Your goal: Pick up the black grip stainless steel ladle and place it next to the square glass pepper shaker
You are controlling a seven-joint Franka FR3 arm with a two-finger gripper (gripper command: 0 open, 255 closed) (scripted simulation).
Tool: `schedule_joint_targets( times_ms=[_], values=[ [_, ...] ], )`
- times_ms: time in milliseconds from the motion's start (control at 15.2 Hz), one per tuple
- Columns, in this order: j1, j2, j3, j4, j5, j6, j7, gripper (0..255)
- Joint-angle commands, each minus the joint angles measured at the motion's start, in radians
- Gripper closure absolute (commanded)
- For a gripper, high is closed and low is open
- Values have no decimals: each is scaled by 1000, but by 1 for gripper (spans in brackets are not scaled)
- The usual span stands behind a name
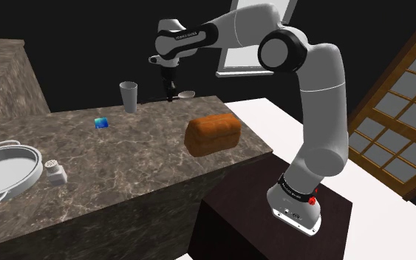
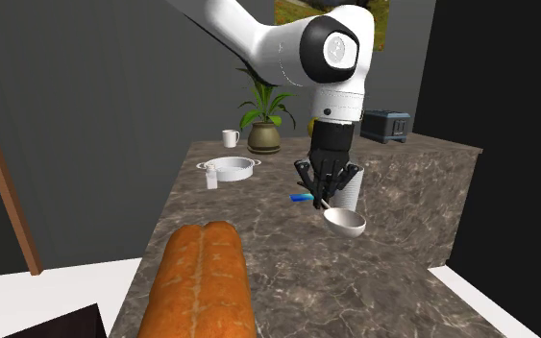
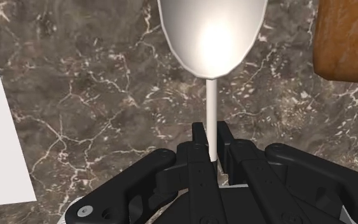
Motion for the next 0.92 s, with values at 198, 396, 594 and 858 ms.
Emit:
schedule_joint_targets(
  times_ms=[198, 396, 594, 858],
  values=[
    [1, -14, 0, 45, -1, -60, 4, 255],
    [1, -22, 0, 64, -1, -86, 5, 255],
    [45, -53, 15, 14, -3, -66, 62, 255],
    [103, -81, 37, -31, -6, -47, 140, 255]
  ],
)
